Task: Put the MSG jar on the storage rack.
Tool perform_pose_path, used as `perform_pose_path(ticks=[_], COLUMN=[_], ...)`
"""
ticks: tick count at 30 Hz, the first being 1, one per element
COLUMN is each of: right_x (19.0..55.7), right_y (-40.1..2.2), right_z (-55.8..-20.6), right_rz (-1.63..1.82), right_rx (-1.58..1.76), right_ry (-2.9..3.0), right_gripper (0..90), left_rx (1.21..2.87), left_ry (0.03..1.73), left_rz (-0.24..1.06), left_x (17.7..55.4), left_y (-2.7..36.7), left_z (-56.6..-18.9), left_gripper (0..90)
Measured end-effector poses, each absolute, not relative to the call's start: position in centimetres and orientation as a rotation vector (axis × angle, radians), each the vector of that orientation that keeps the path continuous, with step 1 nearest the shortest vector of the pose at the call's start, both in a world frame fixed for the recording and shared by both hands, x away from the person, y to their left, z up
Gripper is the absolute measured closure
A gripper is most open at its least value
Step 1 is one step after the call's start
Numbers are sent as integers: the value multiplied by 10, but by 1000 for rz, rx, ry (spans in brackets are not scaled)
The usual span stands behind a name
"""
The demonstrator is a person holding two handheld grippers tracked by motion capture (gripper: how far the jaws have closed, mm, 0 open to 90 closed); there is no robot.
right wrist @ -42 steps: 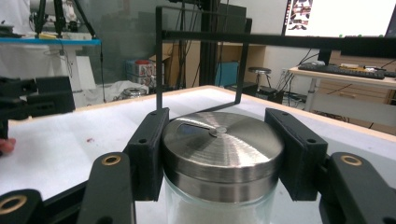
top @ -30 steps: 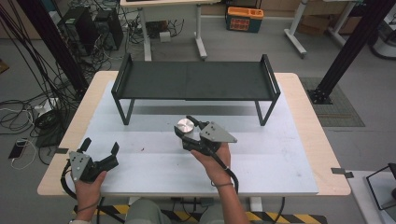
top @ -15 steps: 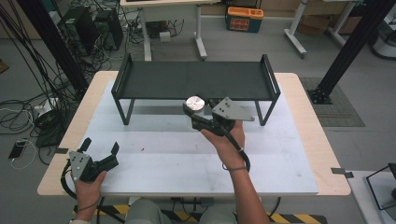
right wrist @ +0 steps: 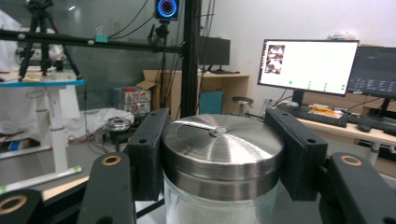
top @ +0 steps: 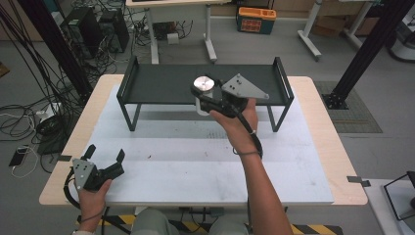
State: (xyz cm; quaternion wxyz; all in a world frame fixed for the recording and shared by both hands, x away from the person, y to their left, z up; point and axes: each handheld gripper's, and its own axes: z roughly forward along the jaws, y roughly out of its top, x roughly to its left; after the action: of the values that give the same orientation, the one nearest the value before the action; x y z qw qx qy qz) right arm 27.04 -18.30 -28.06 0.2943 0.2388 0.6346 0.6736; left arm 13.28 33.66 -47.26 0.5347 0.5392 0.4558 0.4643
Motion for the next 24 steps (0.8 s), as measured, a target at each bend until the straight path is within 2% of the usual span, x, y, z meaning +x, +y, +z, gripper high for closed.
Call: perform_pose_path(ticks=[14, 24], right_x=[310, 340], right_y=[-182, -170], right_z=[-257, -257], right_rz=[1745, 1634], right_rx=[769, 826], right_ry=[1588, 1557], right_gripper=[423, 423], left_rx=[1289, 1288], left_ry=[1083, 1083], left_rz=[1104, 1104], left_x=[133, 133], left_y=[337, 337], left_z=[-472, -472], left_gripper=[13, 13])
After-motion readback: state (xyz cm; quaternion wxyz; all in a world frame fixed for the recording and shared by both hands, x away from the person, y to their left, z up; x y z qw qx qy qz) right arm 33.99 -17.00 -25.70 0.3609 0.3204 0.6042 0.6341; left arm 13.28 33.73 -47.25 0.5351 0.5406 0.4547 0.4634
